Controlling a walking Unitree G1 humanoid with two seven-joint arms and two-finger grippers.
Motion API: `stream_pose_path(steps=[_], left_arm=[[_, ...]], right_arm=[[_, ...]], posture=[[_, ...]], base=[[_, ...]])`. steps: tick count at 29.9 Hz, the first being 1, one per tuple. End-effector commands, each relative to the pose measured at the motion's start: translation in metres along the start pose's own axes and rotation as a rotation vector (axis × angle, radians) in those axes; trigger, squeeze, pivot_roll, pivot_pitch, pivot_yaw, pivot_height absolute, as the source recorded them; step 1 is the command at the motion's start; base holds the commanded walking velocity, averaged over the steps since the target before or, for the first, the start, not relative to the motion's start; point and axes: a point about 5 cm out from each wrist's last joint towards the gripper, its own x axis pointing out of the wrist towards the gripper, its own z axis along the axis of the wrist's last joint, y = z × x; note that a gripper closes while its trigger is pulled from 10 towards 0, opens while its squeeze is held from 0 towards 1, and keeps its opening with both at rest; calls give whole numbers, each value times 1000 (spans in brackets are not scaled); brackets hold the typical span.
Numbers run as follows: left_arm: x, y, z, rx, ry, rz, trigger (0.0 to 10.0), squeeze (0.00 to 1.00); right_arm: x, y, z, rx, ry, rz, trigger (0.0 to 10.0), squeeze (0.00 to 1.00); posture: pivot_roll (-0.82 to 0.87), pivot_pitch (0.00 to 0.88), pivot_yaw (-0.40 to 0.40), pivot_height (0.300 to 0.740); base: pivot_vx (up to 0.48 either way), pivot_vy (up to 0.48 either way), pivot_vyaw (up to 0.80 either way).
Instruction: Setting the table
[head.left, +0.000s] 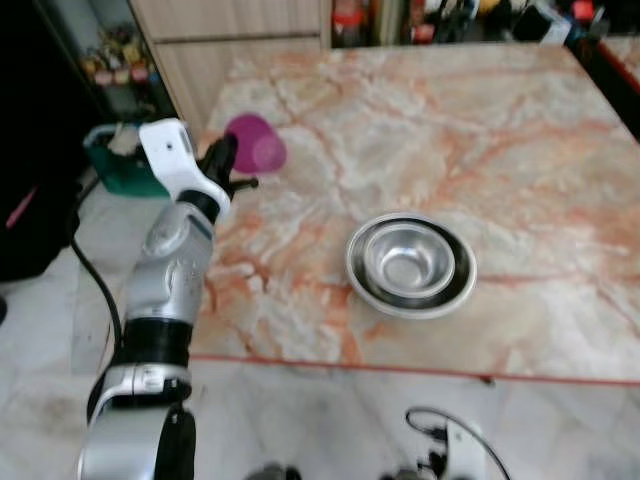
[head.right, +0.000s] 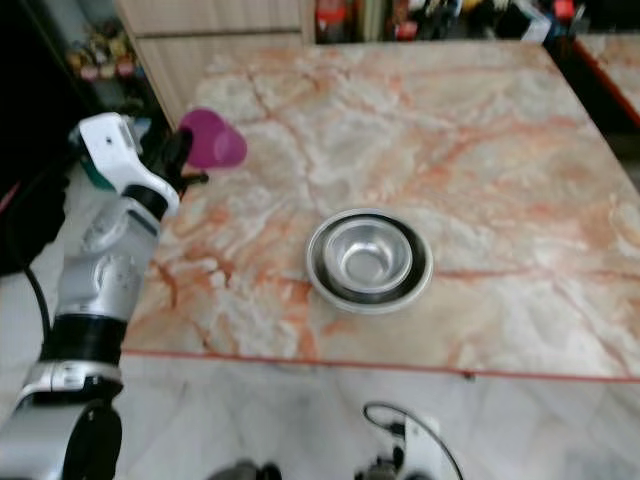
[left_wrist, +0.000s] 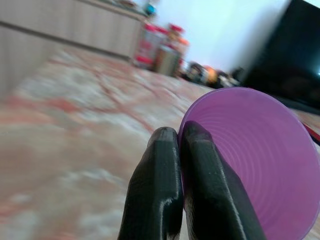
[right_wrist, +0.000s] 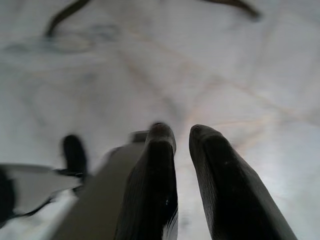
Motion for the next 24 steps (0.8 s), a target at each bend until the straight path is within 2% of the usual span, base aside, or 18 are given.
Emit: stream_pose_path(steps=[1, 4, 10, 21, 24], left_arm=[[-2, 8, 7, 22, -12, 17, 10000, 0], [-2, 7, 7, 20, -9, 9, 10000, 0], [-4, 4, 4, 30, 13, -18, 10000, 0], [-3, 4, 4, 24, 7, -19, 10000, 0], [-3, 3, 4, 26, 10, -23, 10000, 0]], right_arm=[[-2, 5, -10, 10, 33, 12, 10000, 0], [-2, 5, -11, 8, 33, 13, 10000, 0], [-2, 5, -11, 8, 34, 12, 10000, 0], [-2, 6, -11, 7, 38, 14, 10000, 0], [-2, 7, -11, 10, 43, 29, 10000, 0]], posture=[[14, 161, 35, 740], [13, 160, 35, 740], [15, 160, 34, 740], [15, 160, 36, 740], [14, 160, 35, 740]], base=[[247, 0, 0], [255, 0, 0], [0, 0, 0], [351, 0, 0], [0, 0, 0]])
